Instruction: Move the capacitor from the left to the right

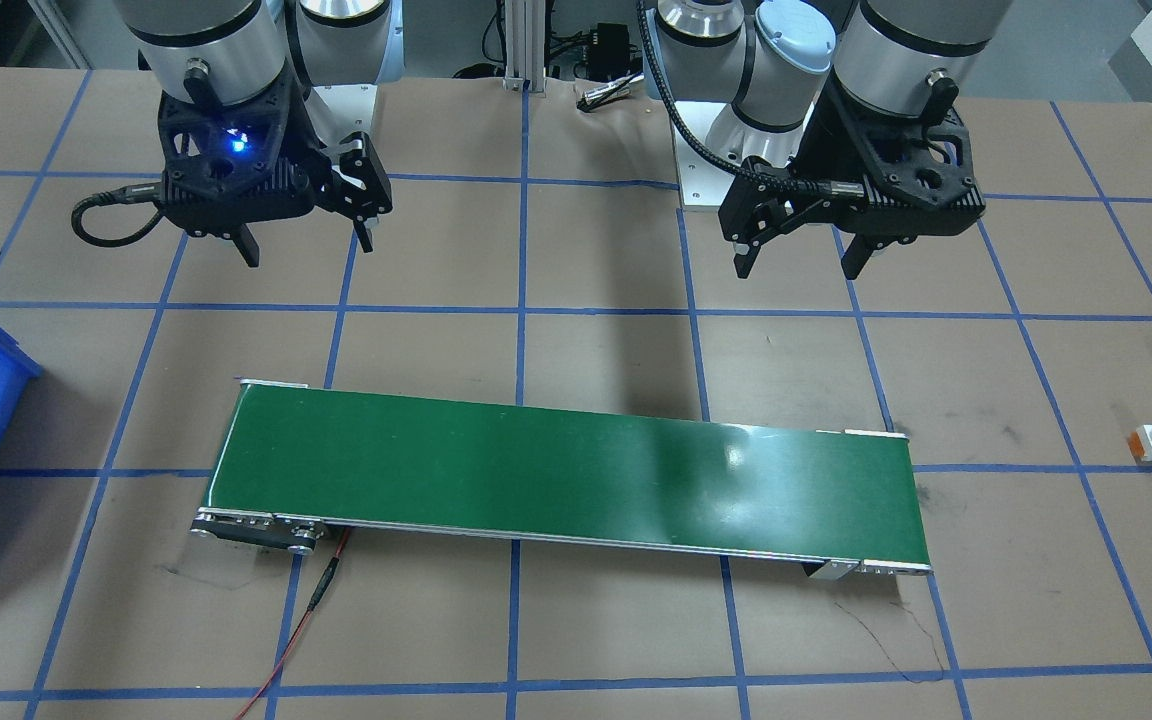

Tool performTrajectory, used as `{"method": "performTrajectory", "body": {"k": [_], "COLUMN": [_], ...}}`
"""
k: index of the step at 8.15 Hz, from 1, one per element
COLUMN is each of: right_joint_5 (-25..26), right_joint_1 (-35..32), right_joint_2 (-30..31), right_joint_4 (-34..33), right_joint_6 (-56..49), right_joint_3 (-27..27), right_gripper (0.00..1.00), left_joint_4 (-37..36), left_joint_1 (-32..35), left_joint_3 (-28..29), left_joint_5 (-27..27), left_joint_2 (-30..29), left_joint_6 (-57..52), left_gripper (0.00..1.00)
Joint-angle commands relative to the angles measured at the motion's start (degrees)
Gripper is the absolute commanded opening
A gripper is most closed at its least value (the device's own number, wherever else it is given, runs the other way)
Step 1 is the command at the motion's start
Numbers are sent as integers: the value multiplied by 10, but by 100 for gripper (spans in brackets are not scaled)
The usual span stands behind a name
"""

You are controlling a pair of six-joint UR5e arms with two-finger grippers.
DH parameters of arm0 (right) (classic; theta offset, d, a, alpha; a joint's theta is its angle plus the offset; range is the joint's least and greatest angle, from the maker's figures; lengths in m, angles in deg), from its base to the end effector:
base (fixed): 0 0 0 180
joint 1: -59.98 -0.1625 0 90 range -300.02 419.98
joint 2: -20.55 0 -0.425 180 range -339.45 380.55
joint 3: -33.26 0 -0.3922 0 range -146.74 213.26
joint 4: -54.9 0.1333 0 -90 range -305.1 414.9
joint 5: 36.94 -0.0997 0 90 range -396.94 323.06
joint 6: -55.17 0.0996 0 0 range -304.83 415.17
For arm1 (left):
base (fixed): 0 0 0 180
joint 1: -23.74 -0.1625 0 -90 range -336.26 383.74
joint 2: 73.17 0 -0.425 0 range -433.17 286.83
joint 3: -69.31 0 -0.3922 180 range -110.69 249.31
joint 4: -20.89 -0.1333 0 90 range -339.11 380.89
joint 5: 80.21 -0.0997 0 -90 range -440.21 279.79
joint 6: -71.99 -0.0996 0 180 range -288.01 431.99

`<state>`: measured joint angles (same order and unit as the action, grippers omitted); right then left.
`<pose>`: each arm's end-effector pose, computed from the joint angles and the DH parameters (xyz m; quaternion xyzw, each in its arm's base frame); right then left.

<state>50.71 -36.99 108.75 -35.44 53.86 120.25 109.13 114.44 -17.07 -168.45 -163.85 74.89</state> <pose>0.1980 -0.4874 0.4988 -0.0724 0.9971 -0.0125 0.0211 -0.1425 -0.5025 0.5165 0.0185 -0.9989 0.0405 0.0166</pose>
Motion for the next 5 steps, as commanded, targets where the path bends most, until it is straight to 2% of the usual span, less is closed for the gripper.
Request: {"method": "performTrajectory", "body": {"k": [1,5], "right_joint_5": [-2,4], "right_joint_1": [-3,-2], "right_joint_2": [-5,-3], "right_joint_4": [-1,-1], "right_joint_6": [5,-1], "right_joint_3": [-2,-2], "right_gripper": [100,100], "left_joint_4": [0,0], "left_joint_1": [0,0], "left_joint_3": [0,0], "left_joint_5": [0,0], "left_joint_2": [0,0], "left_joint_6": [0,0], "left_gripper": [100,100]}}
